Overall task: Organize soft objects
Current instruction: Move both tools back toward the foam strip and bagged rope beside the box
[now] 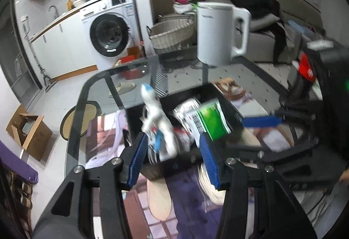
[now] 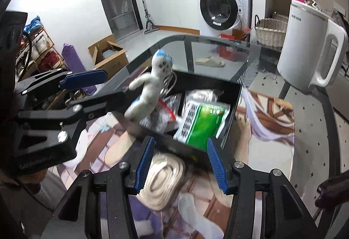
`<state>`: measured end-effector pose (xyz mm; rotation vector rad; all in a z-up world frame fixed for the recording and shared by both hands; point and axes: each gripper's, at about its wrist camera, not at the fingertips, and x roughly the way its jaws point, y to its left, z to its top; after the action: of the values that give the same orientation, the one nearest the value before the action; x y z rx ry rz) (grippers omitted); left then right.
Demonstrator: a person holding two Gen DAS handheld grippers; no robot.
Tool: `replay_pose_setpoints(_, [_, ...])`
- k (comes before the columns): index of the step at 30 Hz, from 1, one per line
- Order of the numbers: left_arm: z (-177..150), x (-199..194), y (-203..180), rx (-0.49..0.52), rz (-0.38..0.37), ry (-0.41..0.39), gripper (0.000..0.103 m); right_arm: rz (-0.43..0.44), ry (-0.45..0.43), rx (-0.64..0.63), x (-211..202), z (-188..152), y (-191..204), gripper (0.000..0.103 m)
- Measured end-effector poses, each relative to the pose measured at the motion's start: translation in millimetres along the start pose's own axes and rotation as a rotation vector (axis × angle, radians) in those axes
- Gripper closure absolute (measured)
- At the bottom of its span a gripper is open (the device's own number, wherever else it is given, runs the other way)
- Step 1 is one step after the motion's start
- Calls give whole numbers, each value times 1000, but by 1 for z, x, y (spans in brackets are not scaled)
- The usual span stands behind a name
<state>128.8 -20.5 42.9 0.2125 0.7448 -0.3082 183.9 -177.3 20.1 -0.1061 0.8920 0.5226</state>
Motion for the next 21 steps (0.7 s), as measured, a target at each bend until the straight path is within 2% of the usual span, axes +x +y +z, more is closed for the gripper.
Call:
replay_pose_setpoints(2, [-8,1,-7,38,-15,26,53,4,-1,-9,-3,-7,0,43])
replay_pose_setpoints(9, [-27,6,-32,149,-81,104,53,11,45,-18,-6,-29,3,43])
replay_pose_setpoints(13, [-42,10,-44,189,-126,160,53,21,109,-11,3,-41,1,43])
replay_pose_setpoints(21, [-70,15,-74,245,-264,267,52,10,151,31,14,-48,-14,43])
